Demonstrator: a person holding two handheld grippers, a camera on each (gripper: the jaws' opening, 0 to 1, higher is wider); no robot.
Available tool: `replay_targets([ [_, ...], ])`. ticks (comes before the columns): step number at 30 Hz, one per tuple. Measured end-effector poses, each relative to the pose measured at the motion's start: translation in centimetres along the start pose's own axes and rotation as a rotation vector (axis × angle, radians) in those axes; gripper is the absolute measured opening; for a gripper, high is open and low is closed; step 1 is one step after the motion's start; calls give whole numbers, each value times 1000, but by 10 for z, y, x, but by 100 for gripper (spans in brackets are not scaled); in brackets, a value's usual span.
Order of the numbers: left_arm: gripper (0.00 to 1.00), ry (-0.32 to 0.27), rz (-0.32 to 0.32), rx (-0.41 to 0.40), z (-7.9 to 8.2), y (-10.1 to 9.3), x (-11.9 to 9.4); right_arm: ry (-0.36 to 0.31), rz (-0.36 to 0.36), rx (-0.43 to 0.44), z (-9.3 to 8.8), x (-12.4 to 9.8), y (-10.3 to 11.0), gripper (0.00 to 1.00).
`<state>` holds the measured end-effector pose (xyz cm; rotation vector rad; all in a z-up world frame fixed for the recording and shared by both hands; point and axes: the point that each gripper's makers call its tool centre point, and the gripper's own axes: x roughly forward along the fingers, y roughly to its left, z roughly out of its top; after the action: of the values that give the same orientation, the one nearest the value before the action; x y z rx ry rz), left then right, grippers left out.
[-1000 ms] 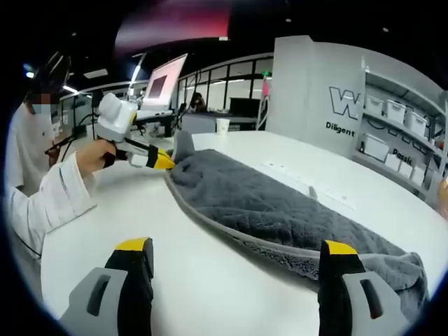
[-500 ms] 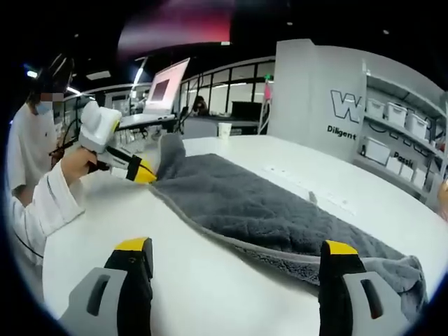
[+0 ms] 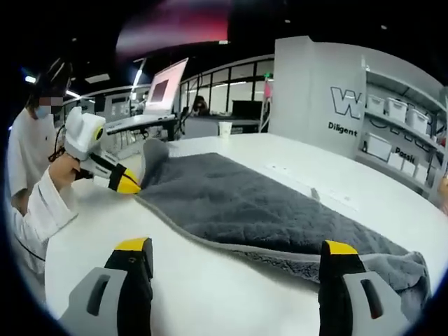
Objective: Open the folded towel by lifting each exposed corner and separating the folded layers until the towel lies flat within the target outline without major curled edges
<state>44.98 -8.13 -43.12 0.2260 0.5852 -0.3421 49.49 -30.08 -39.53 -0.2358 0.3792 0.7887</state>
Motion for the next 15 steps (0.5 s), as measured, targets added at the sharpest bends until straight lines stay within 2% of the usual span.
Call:
replay_targets([
  [3,2,10,-24,1,-5,-8,-3,-2,4,6,0,0,0,98],
  [10,2,6,-27,-31,-11,-9,-9,5,4,8,-2,0,-1,98],
  [15,2,26,-25,-1,-13,-14,-14,6,9,3,-1,0,1,98],
])
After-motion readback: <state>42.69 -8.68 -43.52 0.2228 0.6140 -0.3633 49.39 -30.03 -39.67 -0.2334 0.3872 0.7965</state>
